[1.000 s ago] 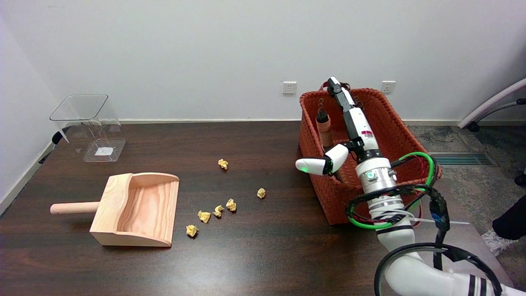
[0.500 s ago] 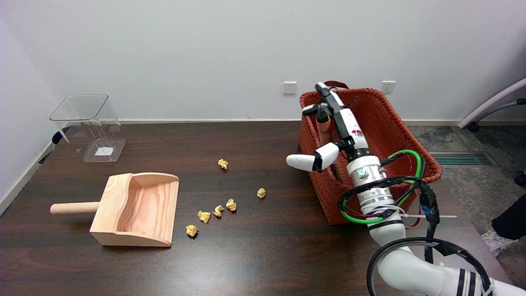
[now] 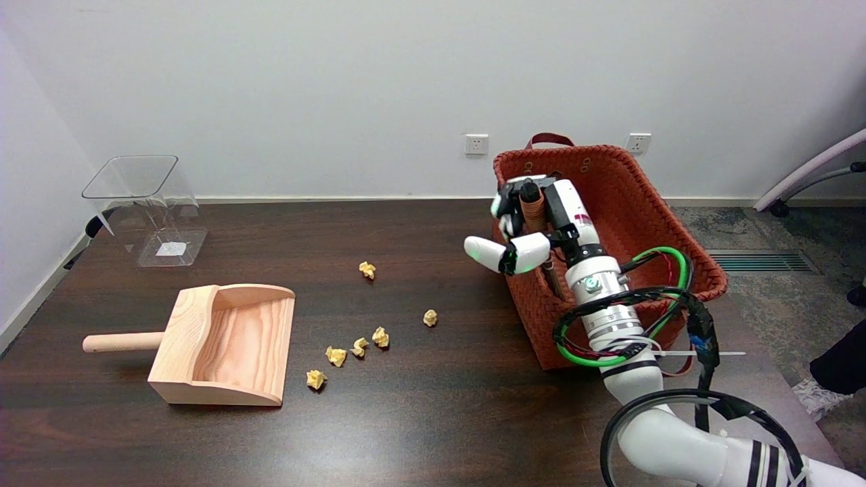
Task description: Pick up the broom by its handle.
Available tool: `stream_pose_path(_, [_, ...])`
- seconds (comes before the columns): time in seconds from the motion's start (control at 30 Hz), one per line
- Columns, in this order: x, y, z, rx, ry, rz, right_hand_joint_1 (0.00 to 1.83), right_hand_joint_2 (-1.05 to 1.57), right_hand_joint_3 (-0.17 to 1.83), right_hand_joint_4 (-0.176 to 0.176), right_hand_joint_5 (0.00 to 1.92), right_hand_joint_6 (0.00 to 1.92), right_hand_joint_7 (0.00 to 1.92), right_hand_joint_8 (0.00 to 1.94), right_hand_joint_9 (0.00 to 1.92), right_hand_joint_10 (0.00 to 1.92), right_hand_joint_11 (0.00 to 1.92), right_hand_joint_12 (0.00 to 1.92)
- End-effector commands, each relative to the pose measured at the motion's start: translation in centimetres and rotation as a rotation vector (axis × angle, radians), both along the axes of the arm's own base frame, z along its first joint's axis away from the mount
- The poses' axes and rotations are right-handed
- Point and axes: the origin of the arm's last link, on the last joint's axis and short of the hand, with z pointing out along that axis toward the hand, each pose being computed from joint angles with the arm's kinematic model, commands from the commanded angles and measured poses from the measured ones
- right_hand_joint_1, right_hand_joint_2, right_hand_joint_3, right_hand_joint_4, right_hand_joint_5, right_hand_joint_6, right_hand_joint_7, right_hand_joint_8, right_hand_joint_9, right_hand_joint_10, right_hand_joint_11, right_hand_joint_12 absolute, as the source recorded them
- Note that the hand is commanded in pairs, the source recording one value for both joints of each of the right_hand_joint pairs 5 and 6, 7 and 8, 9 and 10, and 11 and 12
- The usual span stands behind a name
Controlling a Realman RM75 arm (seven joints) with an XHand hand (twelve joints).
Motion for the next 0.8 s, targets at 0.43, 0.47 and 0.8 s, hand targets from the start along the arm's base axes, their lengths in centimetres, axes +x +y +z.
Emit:
stream_pose_path(0.43, [0.1, 0.0, -0.2, 0.011, -0.05, 0.006, 1.1, -0.02, 0.83, 0.0, 1.92, 1.92, 1.92, 1.92, 1.92, 1.92, 1.92, 1.92])
stream_pose_path(0.47, [0.1, 0.0, -0.2, 0.009, -0.051, 0.008, 1.12, 0.08, 0.84, 0.0, 1.92, 1.92, 1.92, 1.92, 1.92, 1.92, 1.92, 1.92])
stream_pose_path(0.8, [1.4, -0.2, 0.8, -0.031, -0.048, 0.059, 1.23, 0.71, 1.08, 0.0, 1.92, 1.92, 1.92, 1.92, 1.92, 1.92, 1.92, 1.92])
